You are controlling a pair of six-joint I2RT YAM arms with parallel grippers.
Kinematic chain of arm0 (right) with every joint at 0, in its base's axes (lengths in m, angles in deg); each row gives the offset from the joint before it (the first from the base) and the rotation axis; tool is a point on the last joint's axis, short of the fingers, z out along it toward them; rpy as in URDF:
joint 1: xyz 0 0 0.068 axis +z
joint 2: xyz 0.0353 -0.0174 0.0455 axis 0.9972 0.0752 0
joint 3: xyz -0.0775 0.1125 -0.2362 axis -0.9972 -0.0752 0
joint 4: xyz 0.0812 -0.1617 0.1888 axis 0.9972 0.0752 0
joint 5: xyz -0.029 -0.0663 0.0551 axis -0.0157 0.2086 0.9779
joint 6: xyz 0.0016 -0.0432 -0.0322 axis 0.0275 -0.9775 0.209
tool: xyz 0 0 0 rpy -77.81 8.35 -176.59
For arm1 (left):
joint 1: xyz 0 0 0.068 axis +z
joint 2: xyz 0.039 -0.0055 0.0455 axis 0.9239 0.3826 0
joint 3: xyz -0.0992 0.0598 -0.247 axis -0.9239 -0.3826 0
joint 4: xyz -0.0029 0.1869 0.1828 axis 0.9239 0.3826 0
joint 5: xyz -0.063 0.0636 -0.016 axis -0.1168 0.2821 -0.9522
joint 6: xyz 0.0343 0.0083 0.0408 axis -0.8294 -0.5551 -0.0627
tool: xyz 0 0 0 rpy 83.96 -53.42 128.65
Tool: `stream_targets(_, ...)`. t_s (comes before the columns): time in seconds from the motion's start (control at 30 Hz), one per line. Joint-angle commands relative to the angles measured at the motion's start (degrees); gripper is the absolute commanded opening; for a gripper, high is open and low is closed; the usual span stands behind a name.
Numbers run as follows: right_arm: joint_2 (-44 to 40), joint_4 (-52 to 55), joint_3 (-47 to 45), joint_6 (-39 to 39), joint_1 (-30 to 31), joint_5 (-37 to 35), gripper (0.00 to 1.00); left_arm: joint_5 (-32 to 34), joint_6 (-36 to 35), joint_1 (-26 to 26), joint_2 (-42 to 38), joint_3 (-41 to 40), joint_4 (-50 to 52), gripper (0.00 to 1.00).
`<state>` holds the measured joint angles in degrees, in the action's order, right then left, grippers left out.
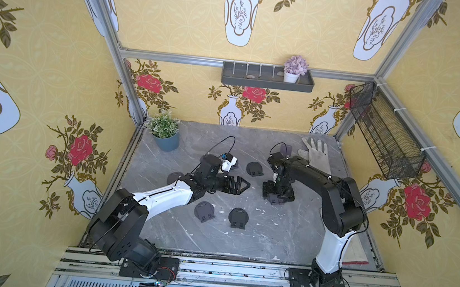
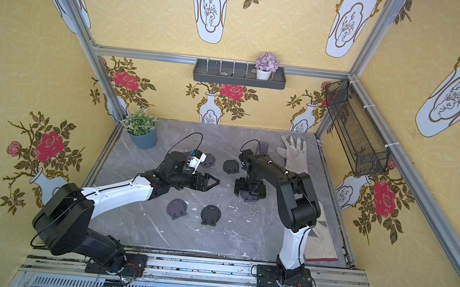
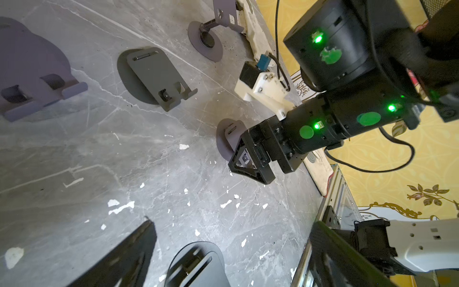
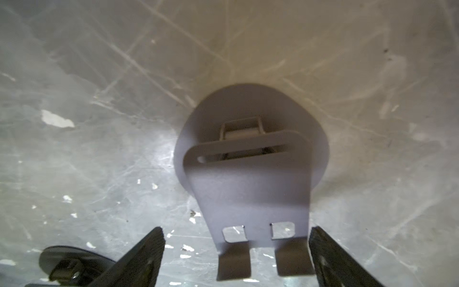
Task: Open the phone stand
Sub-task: Pick up the phone stand at the center of the board.
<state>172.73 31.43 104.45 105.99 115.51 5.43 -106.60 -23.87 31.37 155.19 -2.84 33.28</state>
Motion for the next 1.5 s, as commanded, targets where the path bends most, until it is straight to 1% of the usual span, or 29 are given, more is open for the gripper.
stream_targets(0.0, 0.39, 1.77, -0.03, 0.28, 0.07, -2.79, 0.93, -0.18, 0.56, -0.02, -0.15, -0.35, -2.09, 0.99)
stream_targets(0.13, 1.27, 1.39, -0.50, 0.29, 0.09, -2.27, 0.91, -0.29, 0.61, 0.01, -0.16, -0.43, -2.36, 0.99)
stream_targets(0.23, 1.39, 0.56, -1.10, 0.50, 0.08, -1.27, 0.84, -0.21, 0.87, 0.00, -0.34, -0.61, -2.63, 0.99)
stream_targets(0.37, 1.73, -0.50, -1.89, 0.53, 0.12, -0.74, 0.78, -0.29, 1.16, 0.01, -0.68, -0.97, -2.89, 0.99)
stream_targets(0.63, 1.30, -0.54, -1.44, 0.34, 0.14, -0.73, 0.47, 0.35, 1.47, -0.03, -0.81, -0.64, -2.51, 0.99)
stream_targets(0.7, 0.41, -0.52, -1.30, 0.20, 0.12, -0.68, 0.44, 0.81, 2.32, -0.03, -0.87, -0.48, -2.68, 0.99)
stream_targets(0.9, -4.16, -2.41, -1.41, -0.39, 0.09, 1.22, 0.43, -0.60, 6.58, -0.03, 1.55, 1.96, -5.51, 0.99)
stream_targets(1.0, -7.34, -4.73, -1.84, -0.63, 0.09, 3.84, 0.44, -1.65, 7.90, 0.02, 3.43, 3.23, -7.37, 0.99)
stream_targets(1.07, -9.75, -6.08, -1.89, -0.51, 0.23, 5.48, 0.45, -3.08, 10.65, -0.07, 4.64, 3.55, -9.62, 0.99)
stream_targets(1.13, -11.23, -5.85, -1.02, -0.21, 0.28, 6.53, 0.46, -4.57, 11.53, -0.03, 6.28, 5.14, -9.42, 0.99)
stream_targets(1.23, -12.19, -3.23, 2.30, 0.06, 1.08, 8.47, 0.46, -5.71, 13.15, -0.34, 7.78, 7.51, -7.65, 0.99)
stream_targets(1.37, -11.68, 2.40, 7.99, -0.38, 3.03, 10.46, 0.46, -4.84, 14.06, -0.38, 7.08, 9.74, -3.78, 0.99)
stream_targets(1.47, -11.85, 1.82, 9.84, -0.66, 3.54, 12.43, 0.46, -4.59, 15.33, -0.36, 6.41, 9.60, -4.74, 0.99)
